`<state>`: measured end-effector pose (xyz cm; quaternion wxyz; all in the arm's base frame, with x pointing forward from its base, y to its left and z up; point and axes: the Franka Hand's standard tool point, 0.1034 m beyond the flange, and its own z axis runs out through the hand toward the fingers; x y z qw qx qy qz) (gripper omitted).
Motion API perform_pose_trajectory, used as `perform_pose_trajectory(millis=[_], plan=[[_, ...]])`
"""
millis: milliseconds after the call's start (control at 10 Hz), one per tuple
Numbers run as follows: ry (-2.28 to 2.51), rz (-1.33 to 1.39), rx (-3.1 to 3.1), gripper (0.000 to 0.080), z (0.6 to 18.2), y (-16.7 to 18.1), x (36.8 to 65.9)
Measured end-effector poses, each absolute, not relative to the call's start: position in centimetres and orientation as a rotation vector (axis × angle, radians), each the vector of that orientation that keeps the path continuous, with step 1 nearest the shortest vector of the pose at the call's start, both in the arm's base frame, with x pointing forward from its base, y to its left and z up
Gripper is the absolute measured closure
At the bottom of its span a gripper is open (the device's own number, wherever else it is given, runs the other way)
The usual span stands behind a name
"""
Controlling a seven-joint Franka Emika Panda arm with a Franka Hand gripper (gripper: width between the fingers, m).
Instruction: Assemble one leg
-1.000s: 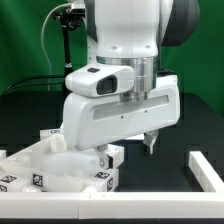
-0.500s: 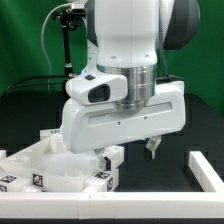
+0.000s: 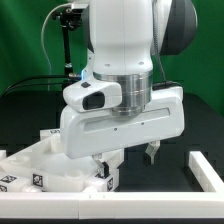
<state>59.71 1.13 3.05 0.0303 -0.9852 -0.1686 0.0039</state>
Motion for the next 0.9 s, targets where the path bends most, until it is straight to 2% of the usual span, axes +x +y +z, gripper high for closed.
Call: perform_pose_trajectory(millis=[200, 800, 900], plan=[[-0.522, -0.044, -3.042, 0.0151, 3.0, 2.1, 60.3], [-0.499, -0.073, -3.04, 0.0151, 3.1, 8.4, 59.9], [-0.548, -0.119, -3.045, 0.0151, 3.5, 8.3, 60.3]])
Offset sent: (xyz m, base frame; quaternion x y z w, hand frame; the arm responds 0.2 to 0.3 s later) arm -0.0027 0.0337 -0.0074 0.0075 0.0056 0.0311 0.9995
